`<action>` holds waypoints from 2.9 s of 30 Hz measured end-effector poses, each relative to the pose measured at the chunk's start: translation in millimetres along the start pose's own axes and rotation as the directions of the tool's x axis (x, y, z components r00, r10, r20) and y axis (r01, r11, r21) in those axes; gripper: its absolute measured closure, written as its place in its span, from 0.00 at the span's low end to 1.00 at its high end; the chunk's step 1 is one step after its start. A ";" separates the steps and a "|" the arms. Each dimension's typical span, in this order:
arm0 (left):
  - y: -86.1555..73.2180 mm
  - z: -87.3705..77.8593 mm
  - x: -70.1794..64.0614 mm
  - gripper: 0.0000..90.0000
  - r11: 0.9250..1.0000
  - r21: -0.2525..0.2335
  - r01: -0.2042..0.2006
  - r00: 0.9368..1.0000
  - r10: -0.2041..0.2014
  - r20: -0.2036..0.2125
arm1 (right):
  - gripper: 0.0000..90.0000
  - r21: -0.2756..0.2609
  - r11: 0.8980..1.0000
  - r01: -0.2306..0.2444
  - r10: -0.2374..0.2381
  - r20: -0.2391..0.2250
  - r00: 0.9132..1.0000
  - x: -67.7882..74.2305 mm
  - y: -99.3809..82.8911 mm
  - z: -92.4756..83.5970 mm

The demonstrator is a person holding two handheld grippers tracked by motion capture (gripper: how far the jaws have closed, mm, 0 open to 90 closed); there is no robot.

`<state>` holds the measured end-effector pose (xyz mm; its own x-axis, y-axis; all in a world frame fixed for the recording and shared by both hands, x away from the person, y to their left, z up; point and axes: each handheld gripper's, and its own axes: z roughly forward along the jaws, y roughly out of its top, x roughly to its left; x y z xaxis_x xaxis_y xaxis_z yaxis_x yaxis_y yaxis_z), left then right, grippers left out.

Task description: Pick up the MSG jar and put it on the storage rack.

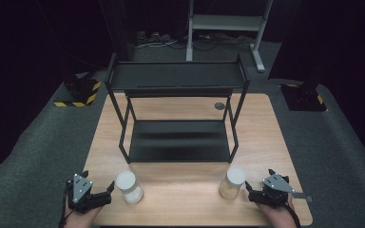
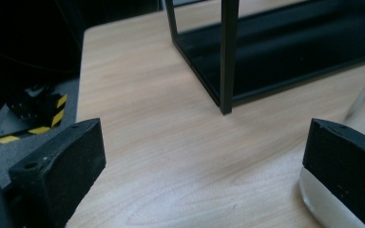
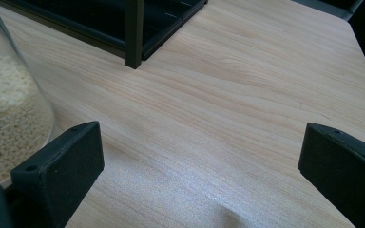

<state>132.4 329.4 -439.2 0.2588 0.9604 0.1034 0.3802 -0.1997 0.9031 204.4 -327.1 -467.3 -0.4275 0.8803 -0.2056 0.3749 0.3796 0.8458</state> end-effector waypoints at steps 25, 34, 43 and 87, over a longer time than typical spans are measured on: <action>16.3 -33.0 -12.3 0.01 0.984 -0.179 0.011 0.997 0.004 0.079 | 0.01 0.001 1.000 -0.001 0.001 0.006 1.000 0.9 0.2 0.1; 17.2 -35.3 -19.7 0.01 0.975 -0.221 0.011 0.992 0.018 0.127 | 0.01 0.002 1.000 0.000 0.000 0.006 1.000 1.1 0.3 0.1; 16.7 -29.2 -28.5 0.01 0.975 -0.222 0.007 0.985 0.031 0.170 | 0.01 0.000 1.000 -0.002 0.002 0.005 1.000 0.8 0.0 0.0; -3.9 6.3 -32.7 0.05 0.992 -0.125 0.026 0.968 0.007 0.252 | 0.01 -0.002 1.000 -0.013 0.013 0.009 1.000 0.5 -0.5 -0.2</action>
<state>128.1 297.5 -448.8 0.4769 0.8790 0.0008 0.2731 -0.1491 0.9503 203.9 -326.9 -467.8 -0.4155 0.8876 -0.1991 0.3783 0.3676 0.8496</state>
